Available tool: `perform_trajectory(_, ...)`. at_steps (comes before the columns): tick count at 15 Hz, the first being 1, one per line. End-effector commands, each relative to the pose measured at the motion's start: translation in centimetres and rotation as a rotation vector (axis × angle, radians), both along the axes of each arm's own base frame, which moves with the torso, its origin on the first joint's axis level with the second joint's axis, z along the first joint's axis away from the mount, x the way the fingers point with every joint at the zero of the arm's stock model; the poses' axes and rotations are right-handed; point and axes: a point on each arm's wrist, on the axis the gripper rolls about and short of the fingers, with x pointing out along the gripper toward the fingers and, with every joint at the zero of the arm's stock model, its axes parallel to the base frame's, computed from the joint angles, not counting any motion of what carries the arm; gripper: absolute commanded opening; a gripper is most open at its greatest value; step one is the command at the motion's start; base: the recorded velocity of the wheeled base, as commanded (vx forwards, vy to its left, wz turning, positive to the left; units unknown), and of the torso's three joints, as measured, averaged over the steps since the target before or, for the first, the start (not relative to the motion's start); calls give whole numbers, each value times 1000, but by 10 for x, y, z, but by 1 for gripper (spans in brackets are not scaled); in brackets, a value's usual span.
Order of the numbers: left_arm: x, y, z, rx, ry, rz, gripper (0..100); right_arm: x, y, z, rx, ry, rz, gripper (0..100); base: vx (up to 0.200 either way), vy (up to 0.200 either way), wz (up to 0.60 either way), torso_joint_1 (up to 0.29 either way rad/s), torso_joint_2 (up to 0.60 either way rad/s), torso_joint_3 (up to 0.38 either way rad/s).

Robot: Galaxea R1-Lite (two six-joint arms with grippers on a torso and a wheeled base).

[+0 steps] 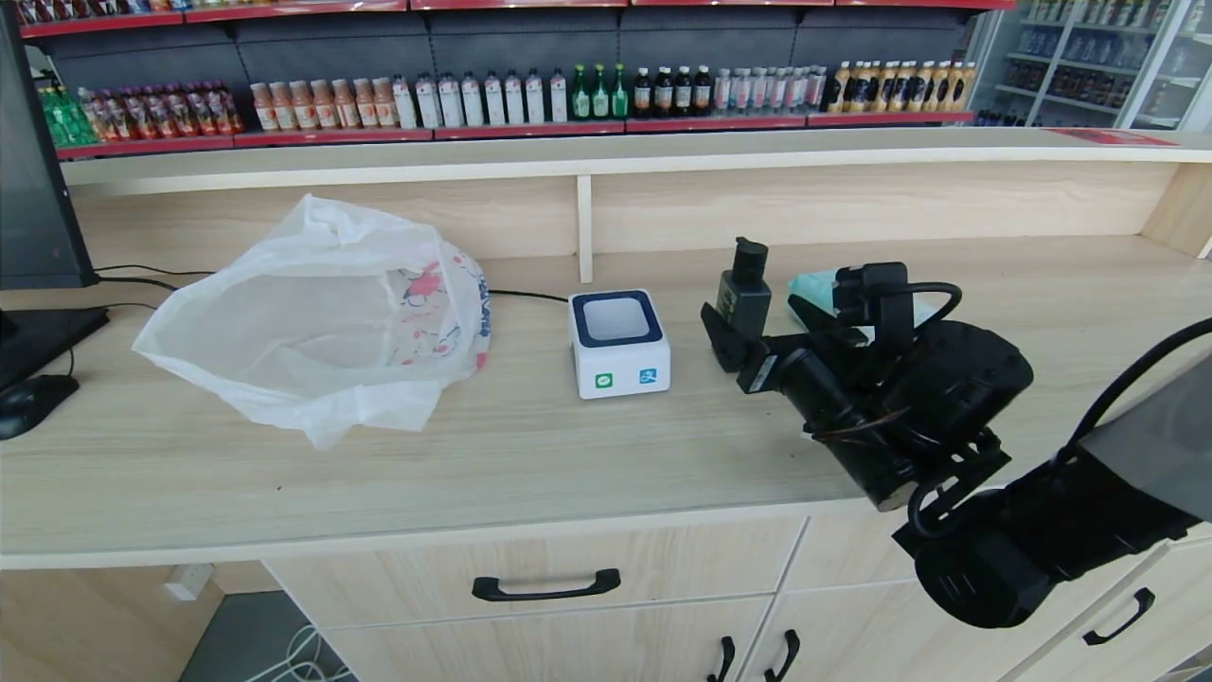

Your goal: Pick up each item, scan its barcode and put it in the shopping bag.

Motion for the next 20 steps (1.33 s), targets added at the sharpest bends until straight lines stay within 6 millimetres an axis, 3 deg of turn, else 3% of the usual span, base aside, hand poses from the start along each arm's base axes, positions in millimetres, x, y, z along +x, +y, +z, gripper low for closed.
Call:
perform_trajectory(1,0,0,0,0,0,0,100,6,-6,-8,-14,22,-21,100,0,0,0,0,0,0)
perform_trajectory(9,0,0,0,0,0,0,100,24,4,-7,9,37,28,100,0,0,0,0,0,0)
perform_trajectory(15,0,0,0,0,0,0,100,45,-14,3,-72,38,-58,100,0,0,0,0,0,0)
perform_trajectory(20,0,0,0,0,0,0,100,57,-16,-4,-105,100,-72,100,0,0,0,0,0,0)
